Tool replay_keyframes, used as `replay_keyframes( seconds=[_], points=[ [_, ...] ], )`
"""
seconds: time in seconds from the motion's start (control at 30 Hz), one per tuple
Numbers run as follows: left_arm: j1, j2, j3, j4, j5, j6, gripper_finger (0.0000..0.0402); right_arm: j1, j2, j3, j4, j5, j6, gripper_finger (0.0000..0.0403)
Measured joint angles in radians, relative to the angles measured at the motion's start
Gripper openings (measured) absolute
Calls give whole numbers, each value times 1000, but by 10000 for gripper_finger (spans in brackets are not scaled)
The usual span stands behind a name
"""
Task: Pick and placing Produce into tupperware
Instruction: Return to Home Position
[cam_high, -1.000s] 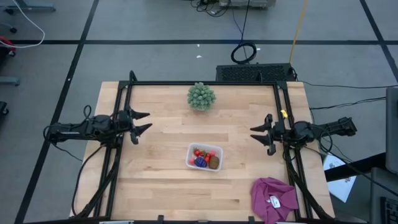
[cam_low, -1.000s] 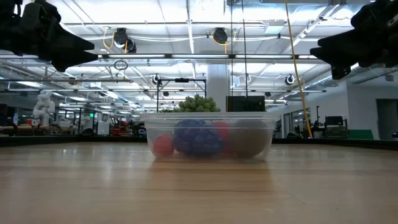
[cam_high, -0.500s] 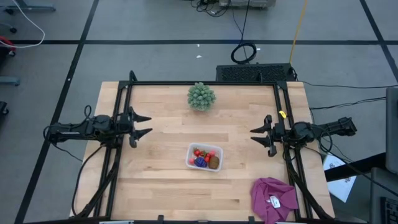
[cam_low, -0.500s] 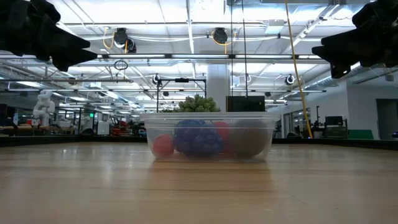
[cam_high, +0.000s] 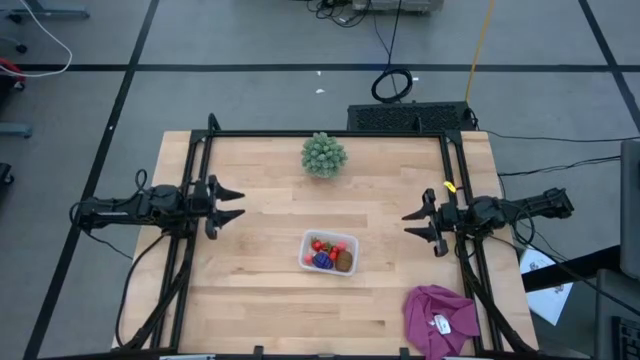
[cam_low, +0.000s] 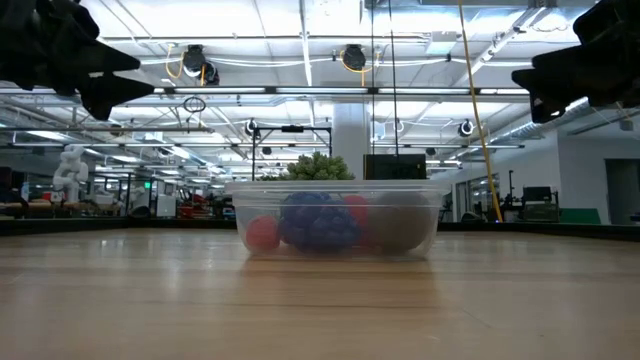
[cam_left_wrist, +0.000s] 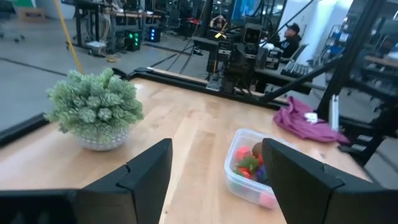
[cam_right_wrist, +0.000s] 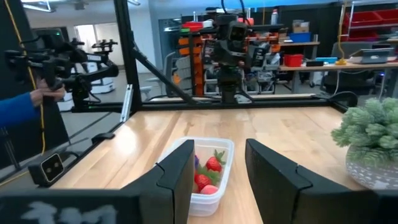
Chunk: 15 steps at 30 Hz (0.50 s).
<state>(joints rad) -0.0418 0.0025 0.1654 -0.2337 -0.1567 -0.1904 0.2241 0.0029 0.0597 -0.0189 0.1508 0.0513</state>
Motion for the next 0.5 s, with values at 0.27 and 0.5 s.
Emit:
replay_keyframes(
  seconds=[0.27, 0.5],
  points=[
    [0, 3, 0, 0, 2, -103, 253, 0, 0, 0, -1, -9, -11, 132],
    [0, 3, 0, -1, 0, -101, 253, 0, 0, 0, -1, -9, -11, 132]
  ],
)
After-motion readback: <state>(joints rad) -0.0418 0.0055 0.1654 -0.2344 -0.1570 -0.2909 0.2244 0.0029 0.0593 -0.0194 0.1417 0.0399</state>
